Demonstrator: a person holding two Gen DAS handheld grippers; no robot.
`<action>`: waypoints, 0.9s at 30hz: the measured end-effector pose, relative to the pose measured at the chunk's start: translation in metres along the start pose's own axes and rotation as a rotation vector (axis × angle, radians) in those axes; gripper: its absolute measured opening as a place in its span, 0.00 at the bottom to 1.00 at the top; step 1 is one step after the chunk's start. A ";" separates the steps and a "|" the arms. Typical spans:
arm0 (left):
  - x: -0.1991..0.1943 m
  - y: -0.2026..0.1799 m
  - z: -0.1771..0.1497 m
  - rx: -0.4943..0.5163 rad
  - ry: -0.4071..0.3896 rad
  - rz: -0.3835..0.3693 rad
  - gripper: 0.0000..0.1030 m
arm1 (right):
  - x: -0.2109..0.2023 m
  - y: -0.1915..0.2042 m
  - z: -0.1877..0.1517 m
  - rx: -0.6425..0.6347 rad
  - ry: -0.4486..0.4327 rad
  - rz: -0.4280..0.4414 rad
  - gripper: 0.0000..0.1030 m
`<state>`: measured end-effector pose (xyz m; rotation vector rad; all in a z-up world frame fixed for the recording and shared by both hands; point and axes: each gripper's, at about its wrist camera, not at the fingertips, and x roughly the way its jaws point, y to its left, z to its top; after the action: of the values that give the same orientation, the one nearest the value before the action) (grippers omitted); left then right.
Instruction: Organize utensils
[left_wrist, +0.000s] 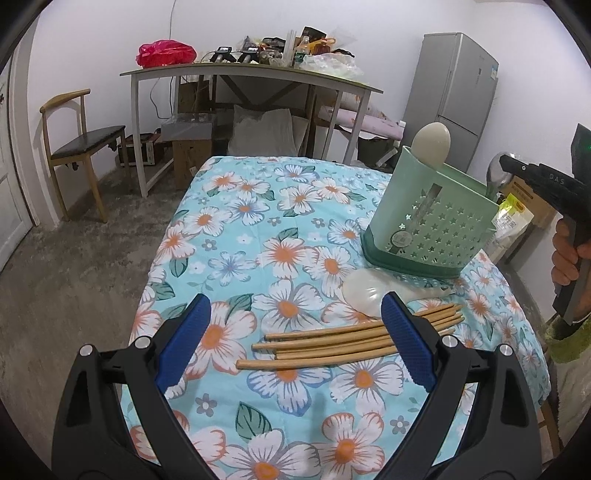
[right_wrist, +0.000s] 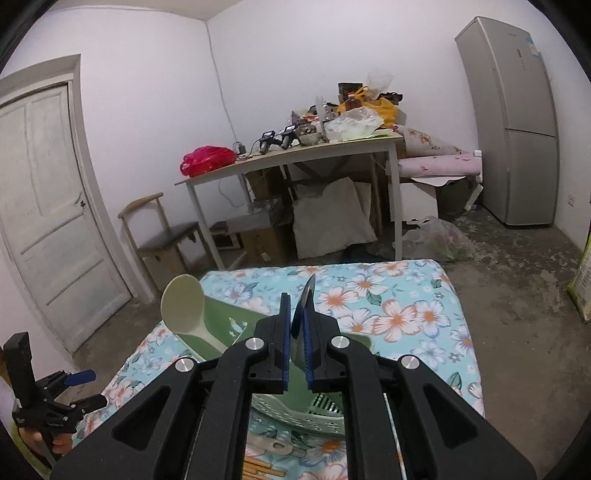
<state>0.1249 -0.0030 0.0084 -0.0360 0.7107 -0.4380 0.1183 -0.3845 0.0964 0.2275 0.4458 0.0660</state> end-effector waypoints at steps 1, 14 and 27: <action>0.000 0.000 0.000 -0.001 0.000 0.000 0.87 | -0.002 -0.001 0.001 0.006 -0.003 -0.002 0.11; 0.001 0.014 -0.002 -0.086 0.020 0.008 0.87 | -0.034 -0.008 0.003 0.081 -0.086 0.002 0.28; 0.004 0.009 -0.013 -0.117 0.105 -0.026 0.87 | -0.067 0.063 -0.076 -0.023 0.088 0.069 0.67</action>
<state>0.1224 0.0048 -0.0053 -0.1332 0.8399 -0.4255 0.0238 -0.3152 0.0724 0.2181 0.5251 0.1486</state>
